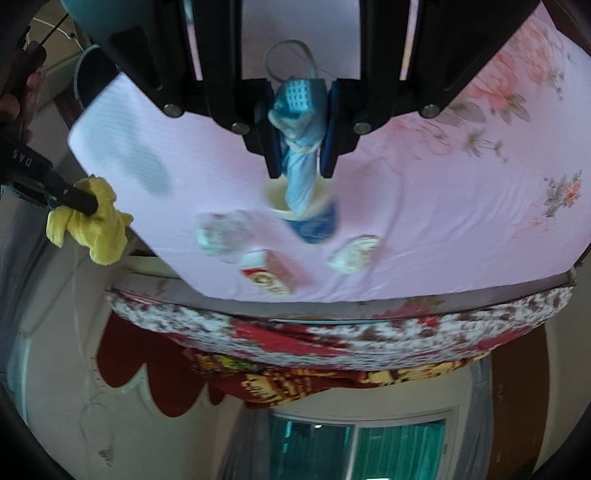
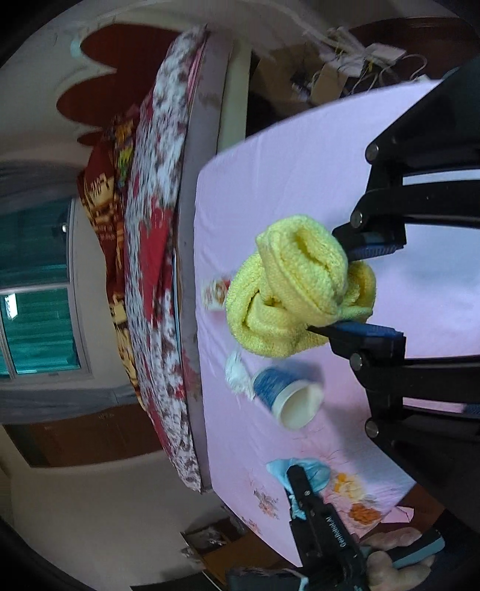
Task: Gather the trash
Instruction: 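Carry the mask and yellow cloth over the bucket and release both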
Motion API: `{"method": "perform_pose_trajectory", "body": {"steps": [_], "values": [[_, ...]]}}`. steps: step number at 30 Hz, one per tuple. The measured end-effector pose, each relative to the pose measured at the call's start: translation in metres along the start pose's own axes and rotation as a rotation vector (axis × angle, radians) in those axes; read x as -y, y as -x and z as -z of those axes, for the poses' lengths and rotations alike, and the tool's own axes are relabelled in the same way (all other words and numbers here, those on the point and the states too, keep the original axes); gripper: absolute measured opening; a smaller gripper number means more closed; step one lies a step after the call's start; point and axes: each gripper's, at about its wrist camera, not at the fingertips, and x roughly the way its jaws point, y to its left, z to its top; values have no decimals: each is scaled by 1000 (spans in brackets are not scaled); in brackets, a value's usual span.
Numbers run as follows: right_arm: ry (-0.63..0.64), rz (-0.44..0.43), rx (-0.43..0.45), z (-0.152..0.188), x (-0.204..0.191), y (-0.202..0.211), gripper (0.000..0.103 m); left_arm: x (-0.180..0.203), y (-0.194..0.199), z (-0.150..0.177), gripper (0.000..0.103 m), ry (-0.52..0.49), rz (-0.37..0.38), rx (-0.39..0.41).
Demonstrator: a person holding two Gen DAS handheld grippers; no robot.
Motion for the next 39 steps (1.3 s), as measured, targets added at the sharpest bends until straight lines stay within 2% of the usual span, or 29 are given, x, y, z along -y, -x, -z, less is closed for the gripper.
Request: {"method": "perform_pose_trajectory", "body": {"steps": [11,17,23,29,39], "values": [[-36,130,28,64,67,102,31,103,22,18,22,-107,136,4],[-78,199,30,94,107,140,31,148,24,27,22,-159,187,-9],[-159,242,26,127,144,159,31,184,27,37,22,-211,217,-12],[-192,259,33,141,161,174,31,216,23,46,22,-247,254,-32],[-247,309,-12,176,190,187,31,280,11,70,22,-331,365,-83]]}}
